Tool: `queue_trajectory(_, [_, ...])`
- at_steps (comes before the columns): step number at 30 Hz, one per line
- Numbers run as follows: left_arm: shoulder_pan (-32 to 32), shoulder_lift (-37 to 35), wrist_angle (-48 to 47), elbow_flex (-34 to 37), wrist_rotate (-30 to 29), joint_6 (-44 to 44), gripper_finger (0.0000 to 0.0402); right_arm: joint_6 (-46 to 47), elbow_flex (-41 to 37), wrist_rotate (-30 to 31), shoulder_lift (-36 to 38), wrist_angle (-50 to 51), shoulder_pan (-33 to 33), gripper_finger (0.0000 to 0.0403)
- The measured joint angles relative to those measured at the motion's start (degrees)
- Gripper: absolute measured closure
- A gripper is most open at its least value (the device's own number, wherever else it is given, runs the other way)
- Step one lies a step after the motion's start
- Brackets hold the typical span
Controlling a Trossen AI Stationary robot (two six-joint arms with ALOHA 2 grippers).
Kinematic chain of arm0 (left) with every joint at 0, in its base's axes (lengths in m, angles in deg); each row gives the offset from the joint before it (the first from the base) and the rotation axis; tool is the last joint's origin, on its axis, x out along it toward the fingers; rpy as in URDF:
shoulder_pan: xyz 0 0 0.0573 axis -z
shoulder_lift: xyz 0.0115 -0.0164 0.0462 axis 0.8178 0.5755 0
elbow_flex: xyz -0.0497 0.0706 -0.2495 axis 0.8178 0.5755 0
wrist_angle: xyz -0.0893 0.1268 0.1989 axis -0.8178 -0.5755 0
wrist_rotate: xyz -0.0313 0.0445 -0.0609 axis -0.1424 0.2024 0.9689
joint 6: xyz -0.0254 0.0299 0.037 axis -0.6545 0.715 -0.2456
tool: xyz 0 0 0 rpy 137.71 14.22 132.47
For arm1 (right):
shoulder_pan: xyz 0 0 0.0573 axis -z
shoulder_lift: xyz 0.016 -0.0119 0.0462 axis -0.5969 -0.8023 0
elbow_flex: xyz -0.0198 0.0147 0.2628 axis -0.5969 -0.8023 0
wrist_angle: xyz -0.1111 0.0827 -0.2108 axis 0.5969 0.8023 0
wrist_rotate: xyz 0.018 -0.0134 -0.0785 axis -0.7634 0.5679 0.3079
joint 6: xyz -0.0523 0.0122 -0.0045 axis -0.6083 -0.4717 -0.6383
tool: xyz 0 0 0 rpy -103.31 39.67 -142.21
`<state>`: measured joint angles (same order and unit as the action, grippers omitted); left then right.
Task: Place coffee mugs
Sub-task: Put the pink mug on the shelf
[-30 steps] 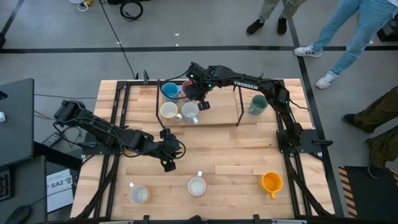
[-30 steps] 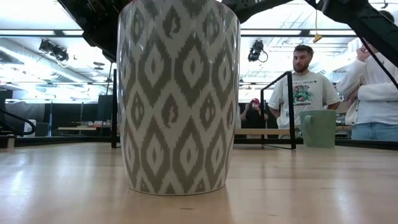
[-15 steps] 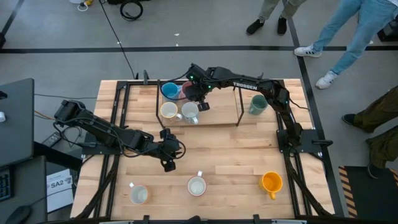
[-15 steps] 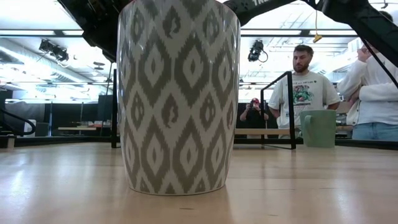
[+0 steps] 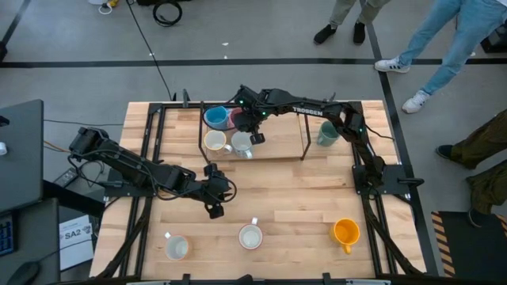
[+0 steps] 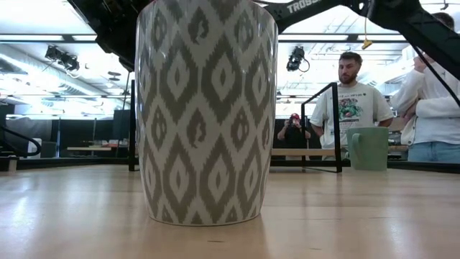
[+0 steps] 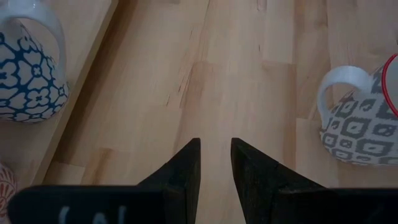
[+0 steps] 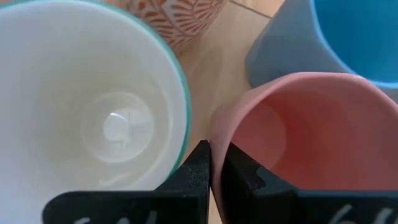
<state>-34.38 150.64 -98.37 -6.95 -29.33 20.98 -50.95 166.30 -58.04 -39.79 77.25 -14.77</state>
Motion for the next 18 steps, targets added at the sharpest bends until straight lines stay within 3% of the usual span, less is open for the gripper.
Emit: queue_trajectory(18, [0.0,0.0,0.4,0.0,0.0,0.4,0.0306,0.0,0.0,0.0,-0.1,0.1,0.0,0.0344])
